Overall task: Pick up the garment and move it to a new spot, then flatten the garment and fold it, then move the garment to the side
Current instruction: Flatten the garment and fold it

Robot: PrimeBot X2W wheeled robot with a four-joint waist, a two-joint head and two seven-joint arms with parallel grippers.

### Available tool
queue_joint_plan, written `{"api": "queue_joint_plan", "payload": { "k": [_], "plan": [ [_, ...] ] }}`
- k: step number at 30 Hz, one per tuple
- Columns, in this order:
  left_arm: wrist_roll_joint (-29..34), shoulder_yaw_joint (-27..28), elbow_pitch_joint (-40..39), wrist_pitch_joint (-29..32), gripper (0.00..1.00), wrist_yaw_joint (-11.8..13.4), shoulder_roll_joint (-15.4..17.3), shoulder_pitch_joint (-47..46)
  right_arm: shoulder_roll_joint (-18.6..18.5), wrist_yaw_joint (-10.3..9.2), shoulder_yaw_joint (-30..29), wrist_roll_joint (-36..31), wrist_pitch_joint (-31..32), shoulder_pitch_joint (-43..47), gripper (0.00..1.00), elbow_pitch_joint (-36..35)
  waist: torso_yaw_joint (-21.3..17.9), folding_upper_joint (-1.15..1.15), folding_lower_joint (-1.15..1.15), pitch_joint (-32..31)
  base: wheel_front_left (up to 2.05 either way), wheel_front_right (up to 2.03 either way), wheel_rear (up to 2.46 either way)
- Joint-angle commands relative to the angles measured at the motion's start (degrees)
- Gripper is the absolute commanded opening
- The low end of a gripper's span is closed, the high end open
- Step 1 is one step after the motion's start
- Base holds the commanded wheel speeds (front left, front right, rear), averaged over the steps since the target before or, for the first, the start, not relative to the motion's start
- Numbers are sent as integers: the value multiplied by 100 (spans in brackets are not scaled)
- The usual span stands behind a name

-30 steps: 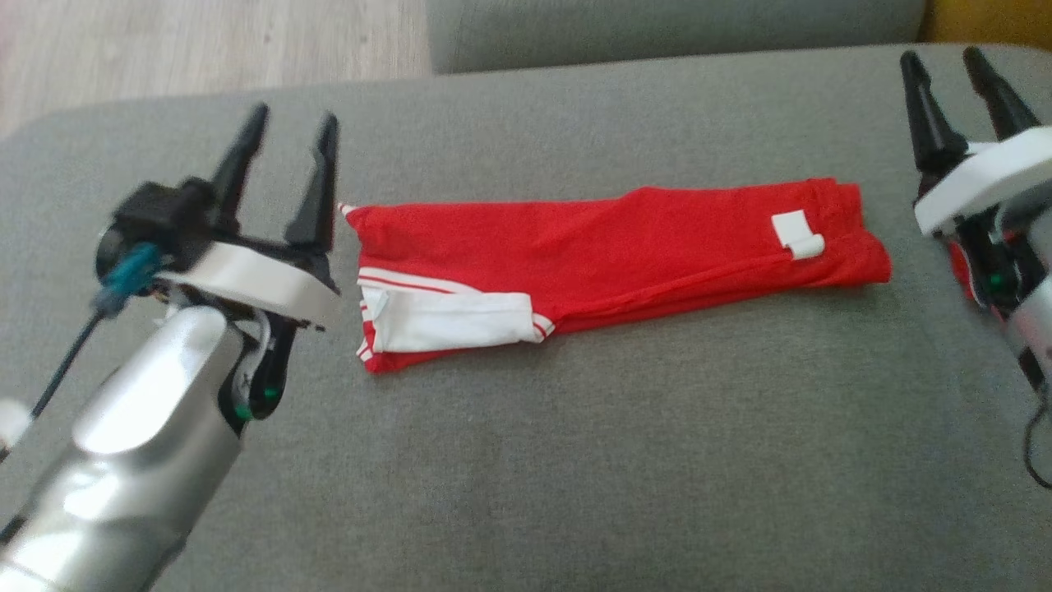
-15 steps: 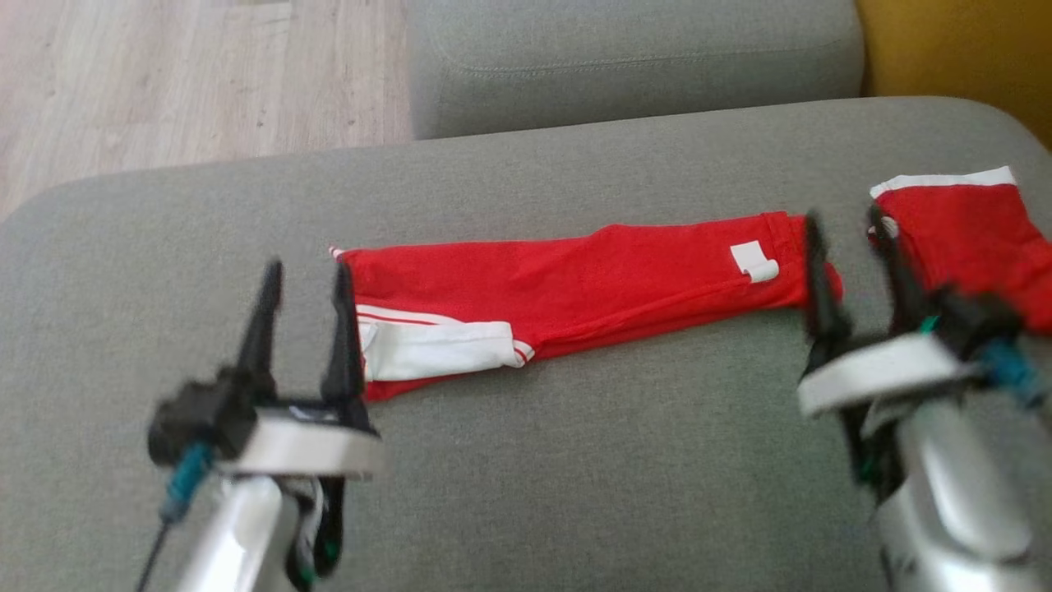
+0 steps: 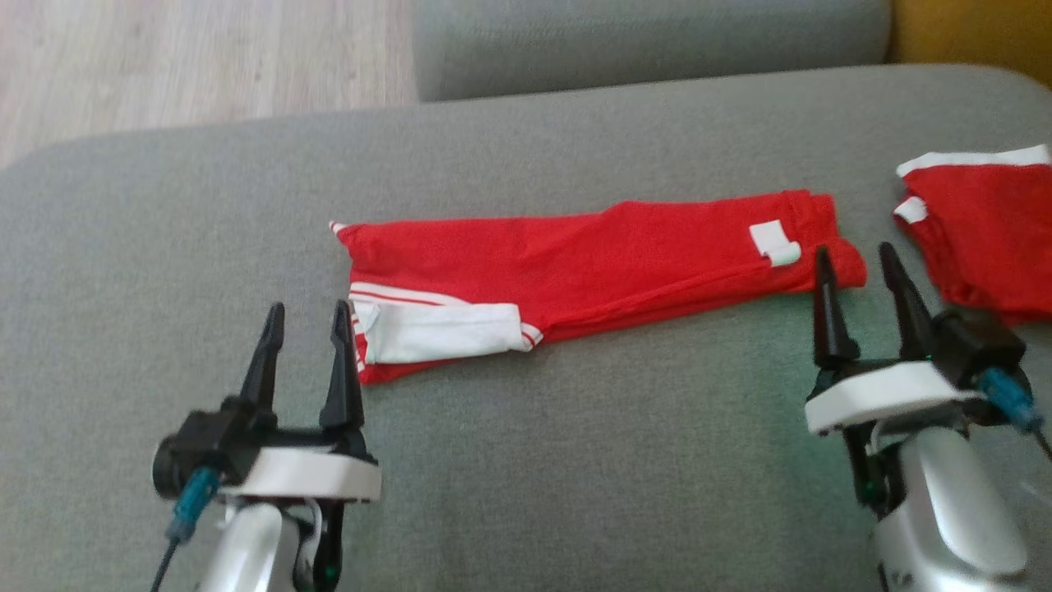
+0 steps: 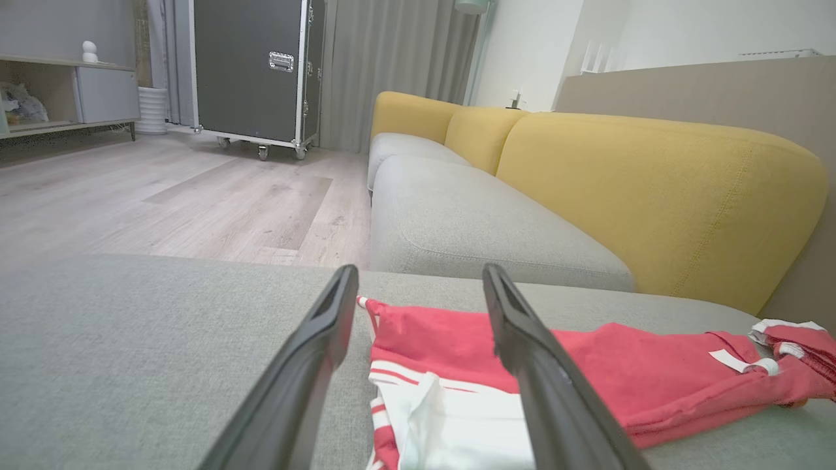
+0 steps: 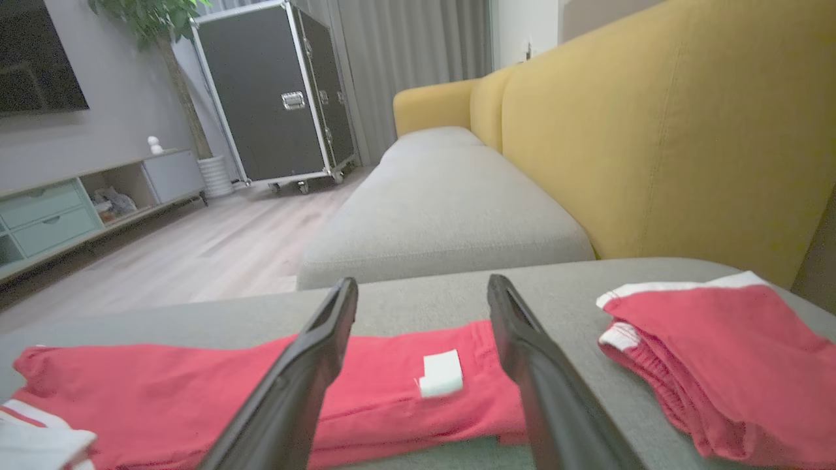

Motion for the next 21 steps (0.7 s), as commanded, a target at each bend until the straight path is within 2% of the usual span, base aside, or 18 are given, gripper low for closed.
{"api": "queue_joint_plan", "payload": {
  "k": [1,8,15,21],
  "plan": [
    [84,243,-152,-30,100,-50,1,-383,39,11,-11,-113,34,-447,100,39,67,0,0,174,0,0,0],
    [185,273,-184,-30,100,-286,-94,-738,8,11,-954,-125,614,-1469,100,1450,343,0,0,686,0,0,0],
    [170,132,-165,-30,100,-371,-115,-898,-238,11,-1613,-553,691,-2127,100,2708,570,0,0,966,0,0,0],
    [117,66,-169,-30,100,-353,-117,-973,-227,11,-1991,-913,621,-2418,100,3457,629,0,0,1061,0,0,0]
  ]
}}
